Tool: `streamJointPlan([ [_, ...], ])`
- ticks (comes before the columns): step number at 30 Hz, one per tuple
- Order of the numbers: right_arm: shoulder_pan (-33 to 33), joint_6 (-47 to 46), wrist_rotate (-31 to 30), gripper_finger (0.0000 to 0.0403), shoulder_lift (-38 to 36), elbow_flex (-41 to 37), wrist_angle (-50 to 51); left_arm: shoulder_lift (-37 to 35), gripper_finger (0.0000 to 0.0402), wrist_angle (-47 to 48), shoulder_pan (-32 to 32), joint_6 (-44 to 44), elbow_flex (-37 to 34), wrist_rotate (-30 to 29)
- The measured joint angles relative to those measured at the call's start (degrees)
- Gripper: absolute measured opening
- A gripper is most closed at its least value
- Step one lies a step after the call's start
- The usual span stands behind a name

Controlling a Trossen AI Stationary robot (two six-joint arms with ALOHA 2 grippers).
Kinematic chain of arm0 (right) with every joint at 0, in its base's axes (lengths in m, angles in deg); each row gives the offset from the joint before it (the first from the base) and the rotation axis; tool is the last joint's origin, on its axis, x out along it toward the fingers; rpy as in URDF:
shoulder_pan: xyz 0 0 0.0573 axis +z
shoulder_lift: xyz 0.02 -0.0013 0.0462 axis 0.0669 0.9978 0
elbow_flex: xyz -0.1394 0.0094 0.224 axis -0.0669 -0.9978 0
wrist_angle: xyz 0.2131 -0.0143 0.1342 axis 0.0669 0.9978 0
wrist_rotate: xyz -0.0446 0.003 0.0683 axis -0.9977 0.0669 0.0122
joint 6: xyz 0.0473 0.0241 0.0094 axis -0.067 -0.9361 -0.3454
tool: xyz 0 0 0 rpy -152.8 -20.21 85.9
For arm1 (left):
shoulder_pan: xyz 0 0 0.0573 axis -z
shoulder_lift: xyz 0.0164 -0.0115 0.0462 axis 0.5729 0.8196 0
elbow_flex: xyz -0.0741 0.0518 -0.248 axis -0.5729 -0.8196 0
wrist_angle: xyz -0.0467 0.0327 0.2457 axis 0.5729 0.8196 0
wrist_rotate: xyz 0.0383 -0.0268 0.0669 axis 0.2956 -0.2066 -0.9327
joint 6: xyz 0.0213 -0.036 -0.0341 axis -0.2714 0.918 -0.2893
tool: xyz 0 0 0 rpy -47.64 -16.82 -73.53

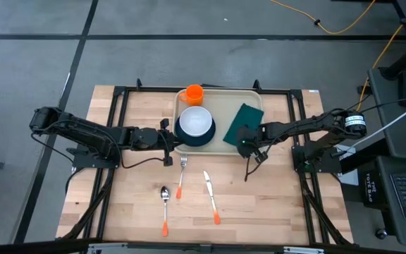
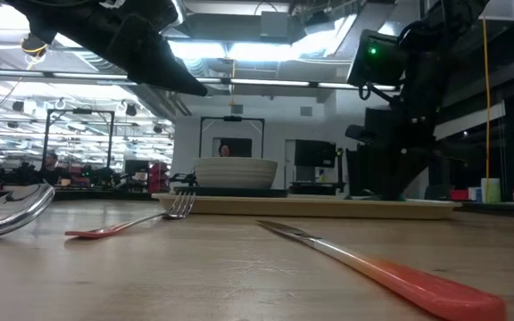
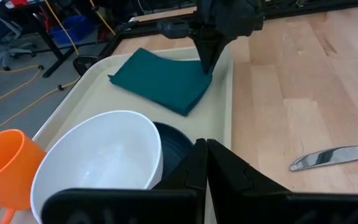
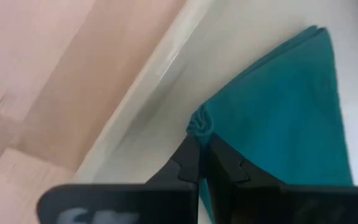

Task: Set up tray
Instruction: Put the green napkin to the right of the green plate on the gray serving tray

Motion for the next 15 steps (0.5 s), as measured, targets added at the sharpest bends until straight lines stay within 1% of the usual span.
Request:
streamJointPlan([
  [4, 0.0, -0.46, -0.04, 0.0012, 0.0, 0.0, 2.08, 0.02, 0.0005, 0.0, 0.0, 0.48, 0.0, 0.01],
  [7, -0.02, -4.63, -0.67, 0.0017, 0.0, 0.0, 1.75, 0.02, 0.0002, -0.01, 0.0, 0.48, 0.02, 0.02],
  [13, -0.02, -10.15, -6.22, 0.0086, 0.0, 0.0, 1.93, 0.02, 0.0004, 0.0, -0.02, 0.55, 0.0, 0.04],
  [15, -0.04, -10.64, -6.61, 0.0105, 0.0, 0.0, 1.96, 0.02, 0.0005, -0.02, 0.0, 0.82, 0.0, 0.04],
])
